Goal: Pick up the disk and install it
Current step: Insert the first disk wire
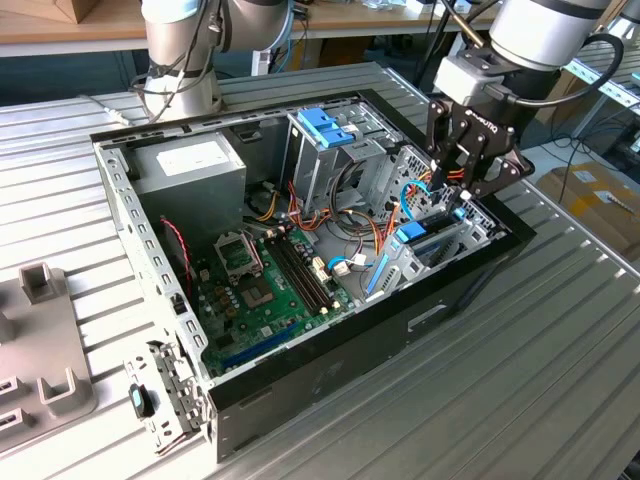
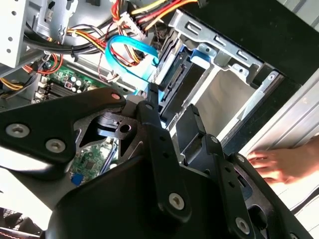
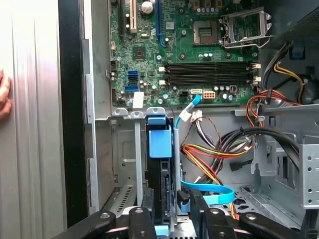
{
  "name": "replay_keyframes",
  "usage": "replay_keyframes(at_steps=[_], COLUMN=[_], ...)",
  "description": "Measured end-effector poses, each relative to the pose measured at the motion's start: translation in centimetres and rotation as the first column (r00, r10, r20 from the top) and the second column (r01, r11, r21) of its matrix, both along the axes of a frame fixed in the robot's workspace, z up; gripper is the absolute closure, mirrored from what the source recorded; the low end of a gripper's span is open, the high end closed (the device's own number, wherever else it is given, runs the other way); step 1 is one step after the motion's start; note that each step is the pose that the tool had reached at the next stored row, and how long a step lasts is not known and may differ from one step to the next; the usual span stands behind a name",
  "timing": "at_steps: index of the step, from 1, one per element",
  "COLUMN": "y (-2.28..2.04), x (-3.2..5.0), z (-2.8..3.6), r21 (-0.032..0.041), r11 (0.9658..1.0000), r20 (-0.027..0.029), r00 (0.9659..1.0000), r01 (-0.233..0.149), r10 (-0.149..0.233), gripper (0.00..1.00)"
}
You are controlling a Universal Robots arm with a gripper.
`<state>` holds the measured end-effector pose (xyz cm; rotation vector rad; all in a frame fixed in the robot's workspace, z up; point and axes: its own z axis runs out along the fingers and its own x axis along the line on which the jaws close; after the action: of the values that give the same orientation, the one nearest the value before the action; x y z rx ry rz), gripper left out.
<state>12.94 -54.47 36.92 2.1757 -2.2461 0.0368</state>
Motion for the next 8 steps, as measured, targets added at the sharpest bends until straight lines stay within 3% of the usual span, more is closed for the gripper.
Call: replay_keyframes(at_steps=[3, 8], y=[0.22, 0.23], x=[0.32, 0.34], z=[-0.09, -1.03], r21=[0.0003, 0.0001], r11=[1.0000, 1.0000], r20=[0.0000, 0.0000], r00=[1.0000, 1.0000], r01=[0.000, 0.000], r10=[0.000, 0.000], gripper=[0.58, 0.58])
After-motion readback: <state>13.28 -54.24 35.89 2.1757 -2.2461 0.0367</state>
